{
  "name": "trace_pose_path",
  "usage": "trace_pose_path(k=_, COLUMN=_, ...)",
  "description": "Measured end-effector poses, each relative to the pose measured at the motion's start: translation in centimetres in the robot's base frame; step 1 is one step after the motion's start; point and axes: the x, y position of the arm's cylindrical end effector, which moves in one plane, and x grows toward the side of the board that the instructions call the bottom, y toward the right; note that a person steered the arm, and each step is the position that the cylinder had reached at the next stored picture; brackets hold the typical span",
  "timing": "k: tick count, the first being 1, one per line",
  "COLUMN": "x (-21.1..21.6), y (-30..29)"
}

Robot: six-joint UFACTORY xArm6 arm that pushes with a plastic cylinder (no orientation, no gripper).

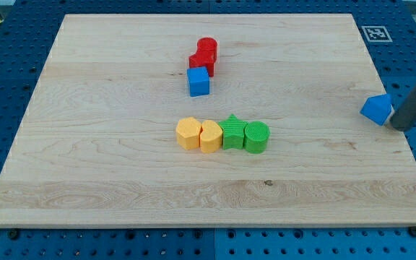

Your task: Slide the blue triangle diagonally to the top right side of the green circle

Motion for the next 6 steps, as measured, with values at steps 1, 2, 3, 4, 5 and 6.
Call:
trace_pose_path(k=1, x=-0.5, y=-2.4)
trace_pose_path(k=2, x=0.1, y=-1.4)
trace_pose_path(k=3, x=-0.8, y=0.2)
trace_pose_path(k=4, x=-3.0, y=-0.1)
trace_pose_path(k=5, x=-3.4, y=-4.4)
trace_pose_path(k=6, x=-3.4, y=-10.8)
